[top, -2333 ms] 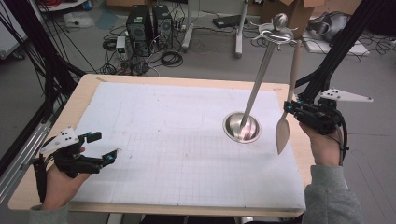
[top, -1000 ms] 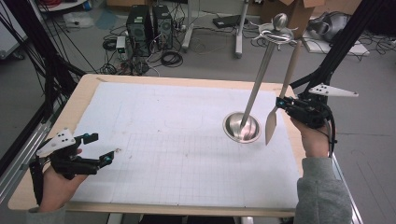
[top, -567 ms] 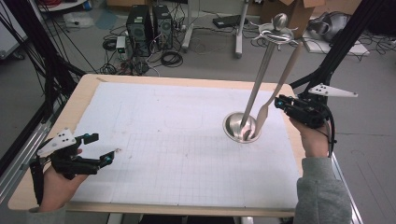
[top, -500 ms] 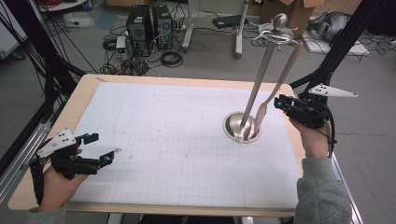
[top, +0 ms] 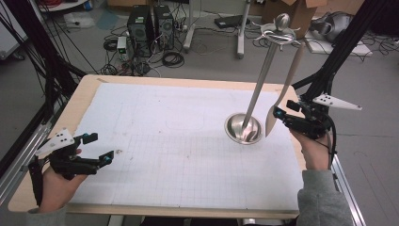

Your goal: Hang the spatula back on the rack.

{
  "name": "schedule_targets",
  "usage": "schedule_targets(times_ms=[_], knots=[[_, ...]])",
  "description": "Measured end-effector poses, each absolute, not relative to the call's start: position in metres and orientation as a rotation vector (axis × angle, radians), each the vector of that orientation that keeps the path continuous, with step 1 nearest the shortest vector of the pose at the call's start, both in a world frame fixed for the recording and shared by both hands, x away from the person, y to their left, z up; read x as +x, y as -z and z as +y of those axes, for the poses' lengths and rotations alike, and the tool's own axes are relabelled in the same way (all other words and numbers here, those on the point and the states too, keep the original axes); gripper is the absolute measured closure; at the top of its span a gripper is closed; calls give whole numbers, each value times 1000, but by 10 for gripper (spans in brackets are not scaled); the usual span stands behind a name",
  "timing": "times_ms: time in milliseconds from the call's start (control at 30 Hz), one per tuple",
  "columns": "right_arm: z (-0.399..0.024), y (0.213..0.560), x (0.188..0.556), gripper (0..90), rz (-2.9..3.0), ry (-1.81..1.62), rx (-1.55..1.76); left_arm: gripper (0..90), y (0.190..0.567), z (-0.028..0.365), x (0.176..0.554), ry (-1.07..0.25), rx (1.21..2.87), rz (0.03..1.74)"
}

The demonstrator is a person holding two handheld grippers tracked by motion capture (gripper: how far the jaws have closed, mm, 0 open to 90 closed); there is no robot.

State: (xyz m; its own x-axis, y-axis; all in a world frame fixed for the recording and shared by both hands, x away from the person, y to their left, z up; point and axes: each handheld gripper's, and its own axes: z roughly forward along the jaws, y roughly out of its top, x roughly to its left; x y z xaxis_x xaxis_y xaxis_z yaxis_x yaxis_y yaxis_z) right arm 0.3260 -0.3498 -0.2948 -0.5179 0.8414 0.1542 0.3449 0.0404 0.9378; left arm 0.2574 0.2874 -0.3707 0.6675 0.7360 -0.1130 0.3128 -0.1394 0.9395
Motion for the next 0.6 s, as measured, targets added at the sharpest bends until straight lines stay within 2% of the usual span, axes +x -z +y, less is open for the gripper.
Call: schedule_targets(times_ms=[100, 600], knots=[[-348, 296, 321, 199, 1879, -1508, 1182, 52, 371, 286, 258, -454, 1732, 847], [-341, 295, 305, 192, 1898, -1522, 1080, 52, 369, 288, 259, -455, 1714, 849]])
